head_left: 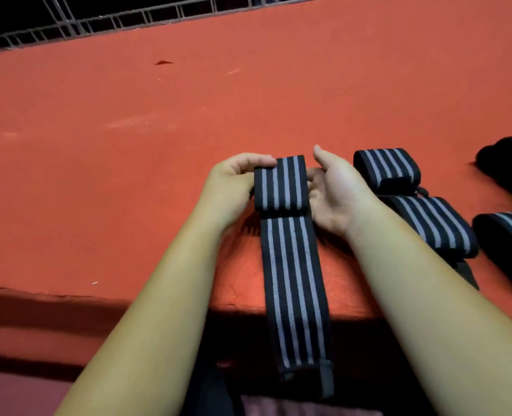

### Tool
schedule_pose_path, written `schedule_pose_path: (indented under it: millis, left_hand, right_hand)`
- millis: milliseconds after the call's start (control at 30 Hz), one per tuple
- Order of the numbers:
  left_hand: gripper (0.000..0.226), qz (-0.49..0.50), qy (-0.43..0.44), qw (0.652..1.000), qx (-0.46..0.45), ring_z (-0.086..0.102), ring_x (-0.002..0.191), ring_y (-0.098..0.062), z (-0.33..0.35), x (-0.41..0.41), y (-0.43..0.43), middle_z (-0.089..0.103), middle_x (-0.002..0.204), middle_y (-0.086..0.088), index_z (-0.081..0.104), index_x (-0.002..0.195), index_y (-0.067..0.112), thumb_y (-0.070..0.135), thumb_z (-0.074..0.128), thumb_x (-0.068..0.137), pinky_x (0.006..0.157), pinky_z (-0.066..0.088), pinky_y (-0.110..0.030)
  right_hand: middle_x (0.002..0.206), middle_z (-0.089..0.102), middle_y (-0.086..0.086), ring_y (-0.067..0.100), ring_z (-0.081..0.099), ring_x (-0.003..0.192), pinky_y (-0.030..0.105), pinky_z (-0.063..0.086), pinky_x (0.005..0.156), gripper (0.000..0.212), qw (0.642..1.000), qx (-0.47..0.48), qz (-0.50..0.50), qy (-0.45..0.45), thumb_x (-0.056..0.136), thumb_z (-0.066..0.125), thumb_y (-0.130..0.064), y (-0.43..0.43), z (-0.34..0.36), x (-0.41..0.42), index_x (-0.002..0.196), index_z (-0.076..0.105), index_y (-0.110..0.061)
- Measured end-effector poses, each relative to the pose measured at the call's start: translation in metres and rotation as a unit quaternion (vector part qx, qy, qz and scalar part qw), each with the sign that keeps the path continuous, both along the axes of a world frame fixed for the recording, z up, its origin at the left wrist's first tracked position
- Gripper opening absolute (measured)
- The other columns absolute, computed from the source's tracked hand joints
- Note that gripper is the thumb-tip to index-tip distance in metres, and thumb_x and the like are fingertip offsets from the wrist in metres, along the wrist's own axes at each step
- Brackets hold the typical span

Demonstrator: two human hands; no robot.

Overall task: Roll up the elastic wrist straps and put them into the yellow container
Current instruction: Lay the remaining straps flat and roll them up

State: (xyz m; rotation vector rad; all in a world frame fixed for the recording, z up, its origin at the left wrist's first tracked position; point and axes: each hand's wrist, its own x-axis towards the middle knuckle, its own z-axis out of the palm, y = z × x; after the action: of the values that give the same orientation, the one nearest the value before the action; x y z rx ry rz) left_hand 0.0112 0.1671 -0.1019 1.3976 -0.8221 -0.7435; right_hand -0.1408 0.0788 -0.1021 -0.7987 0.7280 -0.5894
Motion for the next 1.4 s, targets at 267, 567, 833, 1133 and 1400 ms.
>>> schedule_pose_path:
  millis: [267, 567, 833, 1133, 1400]
  left_hand:
    - [0.048, 0.025, 0.051, 0.998, -0.038, 0.074, 0.113, -0.019, -0.004, -0.013, -0.007, 0.079, 0.123, 0.0, 0.084, 0.102, 0.012, -0.017, 0.047, 0.091, 0.104, 0.055, -0.034]
    - [0.087, -0.029, -0.027, 0.998, 0.044, 0.052, 0.148, -0.007, -0.02, -0.032, -0.014, 0.056, 0.161, 0.01, 0.051, 0.161, 0.026, 0.079, 0.048, 0.092, 0.128, 0.035, -0.043]
    - [0.06, -0.111, -0.1, 0.987, 0.062, 0.066, 0.135, -0.014, -0.025, -0.018, -0.007, 0.066, 0.15, 0.006, 0.042, 0.163, 0.036, 0.042, 0.058, 0.106, 0.119, 0.047, -0.044]
    - [0.037, -0.073, 0.074, 0.994, 0.021, 0.079, 0.1, -0.029, -0.02, -0.014, -0.008, 0.078, 0.119, -0.02, 0.064, 0.137, 0.002, -0.011, 0.06, 0.102, 0.088, 0.065, -0.039]
    - [0.059, -0.024, 0.148, 0.989, -0.018, 0.078, 0.095, -0.034, -0.018, -0.008, -0.022, 0.078, 0.107, -0.019, 0.068, 0.132, 0.01, -0.027, 0.047, 0.092, 0.086, 0.066, -0.046]
  right_hand:
    - [0.108, 0.082, 0.017, 0.032, 0.081, 0.103, 0.055, 0.059, 0.105, 0.03, 0.983, -0.159, -0.04, 0.086, 0.105, 0.068, -0.027, -0.009, -0.009, 0.019, 0.117, 0.076, 0.0]
    - [0.091, 0.064, 0.007, 0.02, 0.06, 0.083, 0.038, 0.047, 0.078, 0.019, 0.952, -0.273, -0.11, 0.085, 0.105, 0.06, -0.027, -0.007, -0.014, 0.016, 0.097, 0.068, -0.012]
    - [0.079, 0.061, 0.003, 0.021, 0.055, 0.076, 0.042, 0.044, 0.074, 0.023, 0.941, -0.302, -0.111, 0.104, 0.101, 0.059, -0.024, -0.008, -0.019, 0.011, 0.084, 0.061, -0.009]
    - [0.109, 0.083, -0.004, 0.018, 0.079, 0.103, 0.049, 0.059, 0.104, 0.052, 0.928, -0.295, -0.05, 0.223, 0.103, 0.049, -0.063, -0.009, -0.019, 0.005, 0.114, 0.078, -0.022]
    - [0.076, 0.074, -0.004, 0.009, 0.071, 0.069, 0.042, 0.065, 0.082, 0.071, 0.958, -0.226, 0.008, 0.177, 0.101, 0.026, -0.084, -0.012, -0.017, -0.001, 0.113, 0.075, -0.034]
